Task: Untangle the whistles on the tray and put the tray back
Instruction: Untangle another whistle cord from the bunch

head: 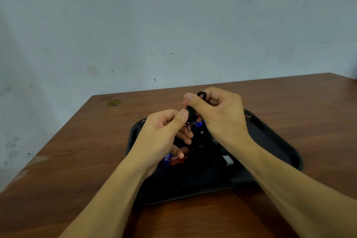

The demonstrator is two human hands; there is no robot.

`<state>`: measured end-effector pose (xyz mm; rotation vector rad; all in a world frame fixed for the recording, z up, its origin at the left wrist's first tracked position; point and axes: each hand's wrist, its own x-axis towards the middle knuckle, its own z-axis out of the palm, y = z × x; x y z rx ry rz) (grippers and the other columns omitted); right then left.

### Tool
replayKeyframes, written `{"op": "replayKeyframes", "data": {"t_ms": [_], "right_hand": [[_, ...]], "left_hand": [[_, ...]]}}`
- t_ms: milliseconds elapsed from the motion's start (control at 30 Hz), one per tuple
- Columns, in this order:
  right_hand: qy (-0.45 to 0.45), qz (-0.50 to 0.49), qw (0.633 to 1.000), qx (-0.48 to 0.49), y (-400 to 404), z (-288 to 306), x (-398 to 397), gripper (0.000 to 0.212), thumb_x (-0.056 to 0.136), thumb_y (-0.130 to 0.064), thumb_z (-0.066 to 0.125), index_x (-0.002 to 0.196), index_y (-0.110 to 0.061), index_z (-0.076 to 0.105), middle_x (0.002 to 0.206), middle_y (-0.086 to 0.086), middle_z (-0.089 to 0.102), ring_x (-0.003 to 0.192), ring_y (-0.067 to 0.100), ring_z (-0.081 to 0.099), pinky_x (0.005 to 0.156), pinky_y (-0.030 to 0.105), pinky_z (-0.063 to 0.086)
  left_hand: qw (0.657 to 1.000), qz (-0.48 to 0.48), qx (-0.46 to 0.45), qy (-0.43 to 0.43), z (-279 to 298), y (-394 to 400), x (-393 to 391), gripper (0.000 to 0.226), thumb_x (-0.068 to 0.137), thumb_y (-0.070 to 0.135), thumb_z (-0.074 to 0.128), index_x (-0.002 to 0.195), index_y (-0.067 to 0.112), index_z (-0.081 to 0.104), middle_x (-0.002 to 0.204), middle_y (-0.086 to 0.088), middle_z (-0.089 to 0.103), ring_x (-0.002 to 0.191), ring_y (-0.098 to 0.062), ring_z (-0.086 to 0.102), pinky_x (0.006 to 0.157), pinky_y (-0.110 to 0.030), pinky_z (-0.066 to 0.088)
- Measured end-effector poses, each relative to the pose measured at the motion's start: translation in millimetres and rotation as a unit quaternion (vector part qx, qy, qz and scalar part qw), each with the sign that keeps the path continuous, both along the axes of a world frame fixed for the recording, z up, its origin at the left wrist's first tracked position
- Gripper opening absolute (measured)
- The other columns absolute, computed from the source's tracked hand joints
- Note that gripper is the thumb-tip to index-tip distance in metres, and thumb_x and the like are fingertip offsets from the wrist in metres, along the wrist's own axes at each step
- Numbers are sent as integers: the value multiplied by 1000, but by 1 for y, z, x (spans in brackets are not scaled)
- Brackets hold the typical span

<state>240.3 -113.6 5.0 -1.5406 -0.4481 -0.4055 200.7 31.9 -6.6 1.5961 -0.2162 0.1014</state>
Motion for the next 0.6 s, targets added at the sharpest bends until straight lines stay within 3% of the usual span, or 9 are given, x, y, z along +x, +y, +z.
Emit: {"op": "replayKeyframes", "data": {"t_ms": [233,400,500,600], "right_hand": [[17,-3,1000,15,7,-5,-2,19,88,-24,77,80,-6,75,73,7,75,62,17,67,59,27,56],[37,3,999,27,6,-13,-4,20,88,-22,76,78,-5,74,73,9,75,61,13,68,59,26,57],[36,34,999,9,5,-8,-3,16,88,-20,76,77,-8,75,77,6,77,69,18,73,62,26,58],[27,60,996,-60,-1,6,4,19,88,-23,76,76,-7,75,80,11,77,82,32,73,74,36,60]], "left_hand": [[999,23,-28,21,-4,-2,1,40,93,41,60,95,1,68,73,-13,63,60,-19,61,41,-26,44],[998,-45,11,35,-2,-1,2,41,100,40,52,100,2,69,72,-13,64,55,-22,56,39,-26,44],[999,-47,14,6,-1,1,2,32,102,29,52,102,1,67,71,-12,64,54,-22,55,40,-27,46],[992,16,99,-81,-2,4,4,17,102,24,54,104,15,68,66,-5,65,50,-21,55,42,-29,46]]}}
